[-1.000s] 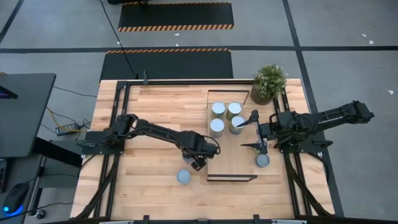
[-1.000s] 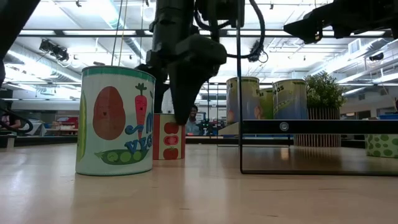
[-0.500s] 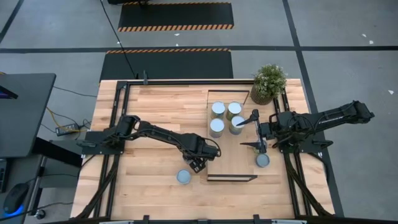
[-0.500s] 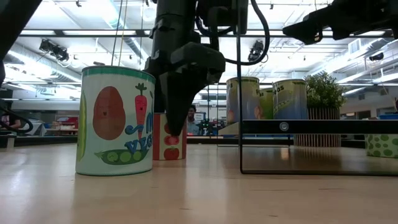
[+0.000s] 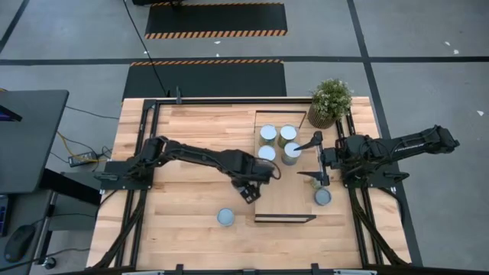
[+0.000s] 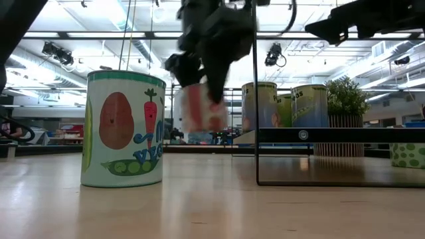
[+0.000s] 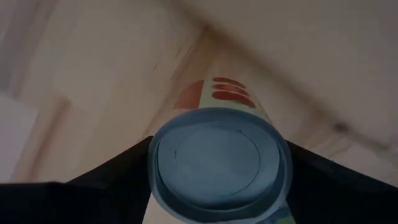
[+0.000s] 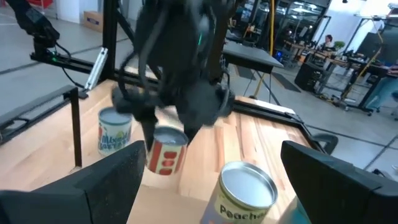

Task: Pick and place cans onto a shelf
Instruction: Put the canned tomatoes on the shelf

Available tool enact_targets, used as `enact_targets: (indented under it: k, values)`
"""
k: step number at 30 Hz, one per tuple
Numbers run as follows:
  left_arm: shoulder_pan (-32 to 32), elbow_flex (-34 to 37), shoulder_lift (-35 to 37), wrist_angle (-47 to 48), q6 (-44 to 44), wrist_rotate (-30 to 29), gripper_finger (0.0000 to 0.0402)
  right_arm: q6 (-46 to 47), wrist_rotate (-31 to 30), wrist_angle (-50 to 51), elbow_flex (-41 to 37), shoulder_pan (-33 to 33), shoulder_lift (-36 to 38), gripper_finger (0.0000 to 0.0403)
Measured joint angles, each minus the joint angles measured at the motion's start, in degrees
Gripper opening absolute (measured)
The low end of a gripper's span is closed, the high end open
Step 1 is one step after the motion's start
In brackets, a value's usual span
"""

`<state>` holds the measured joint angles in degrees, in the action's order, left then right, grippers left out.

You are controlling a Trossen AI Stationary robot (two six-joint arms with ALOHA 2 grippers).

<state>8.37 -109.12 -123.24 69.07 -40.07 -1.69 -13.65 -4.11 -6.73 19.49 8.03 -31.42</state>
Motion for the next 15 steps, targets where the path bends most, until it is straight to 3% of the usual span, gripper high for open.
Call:
enact_targets:
  k: [11, 15]
  values:
    - [-1.15, -2.43, 0.03, -11.8, -3.04, -0.1, 0.0295, 0.0, -0.41, 0.4, 0.0, 0.0, 0.33, 0.0382]
    - [-1.14, -2.43, 0.03, -12.44, -4.07, -3.58, 0.0296, 0.0, -0.38, -0.01, 0.0, 0.0, 0.33, 0.0382]
